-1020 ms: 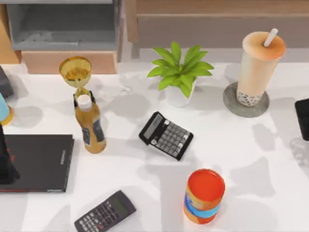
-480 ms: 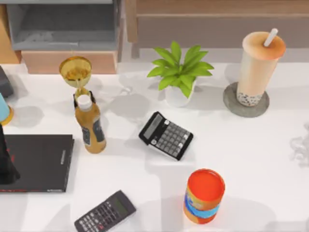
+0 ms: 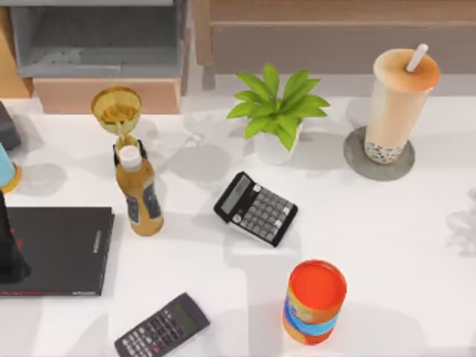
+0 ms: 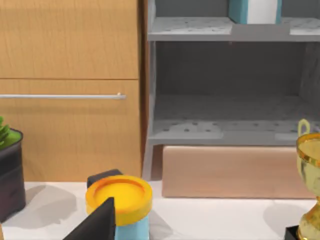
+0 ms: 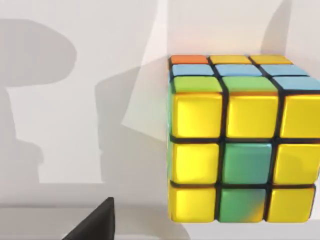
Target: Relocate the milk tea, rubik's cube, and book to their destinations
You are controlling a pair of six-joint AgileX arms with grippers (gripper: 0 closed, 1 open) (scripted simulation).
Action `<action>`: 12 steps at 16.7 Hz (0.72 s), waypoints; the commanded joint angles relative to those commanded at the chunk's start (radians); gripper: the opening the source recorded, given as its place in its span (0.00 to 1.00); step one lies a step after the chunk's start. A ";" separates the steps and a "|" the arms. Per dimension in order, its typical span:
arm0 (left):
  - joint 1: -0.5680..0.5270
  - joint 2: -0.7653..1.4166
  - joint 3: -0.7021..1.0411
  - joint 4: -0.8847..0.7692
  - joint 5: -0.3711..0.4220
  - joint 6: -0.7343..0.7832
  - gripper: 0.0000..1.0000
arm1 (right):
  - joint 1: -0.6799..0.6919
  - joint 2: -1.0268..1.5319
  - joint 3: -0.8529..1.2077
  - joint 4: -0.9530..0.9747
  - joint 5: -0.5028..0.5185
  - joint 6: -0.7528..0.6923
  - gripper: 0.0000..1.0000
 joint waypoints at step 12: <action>0.000 0.000 0.000 0.000 0.000 0.000 1.00 | 0.001 0.067 -0.193 0.262 -0.001 0.002 1.00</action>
